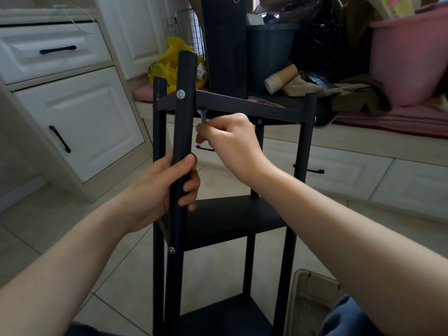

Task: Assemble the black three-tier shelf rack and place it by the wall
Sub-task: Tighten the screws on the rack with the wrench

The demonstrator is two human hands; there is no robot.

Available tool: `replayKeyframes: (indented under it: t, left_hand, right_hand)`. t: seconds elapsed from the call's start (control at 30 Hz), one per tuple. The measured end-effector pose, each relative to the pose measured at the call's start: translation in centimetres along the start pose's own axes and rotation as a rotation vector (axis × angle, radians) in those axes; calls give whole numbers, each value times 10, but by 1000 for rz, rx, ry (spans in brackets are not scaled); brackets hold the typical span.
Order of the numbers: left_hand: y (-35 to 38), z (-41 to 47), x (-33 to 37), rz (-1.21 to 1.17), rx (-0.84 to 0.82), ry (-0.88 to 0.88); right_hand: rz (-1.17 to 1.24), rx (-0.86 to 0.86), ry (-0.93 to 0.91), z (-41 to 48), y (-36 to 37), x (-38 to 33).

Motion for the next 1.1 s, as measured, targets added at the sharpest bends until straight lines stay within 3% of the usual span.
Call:
replayKeyframes:
  t: [0.67, 1.1]
  left_hand:
    - [4, -1, 0, -3, -14, -11]
    - [7, -1, -1, -35, -68, -10]
  right_hand:
    - [39, 50, -50, -3, 3, -7]
    - [165, 234, -111, 1, 20, 2]
Point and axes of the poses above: each hand's wrist, its own z-axis towards the middle knuckle, its own y-axis out of the palm, x = y × z, the point moved 6 cm from there along z, towards the middle knuckle, and after that the axes turned 8 degrees about x, right-handed, at the moved point
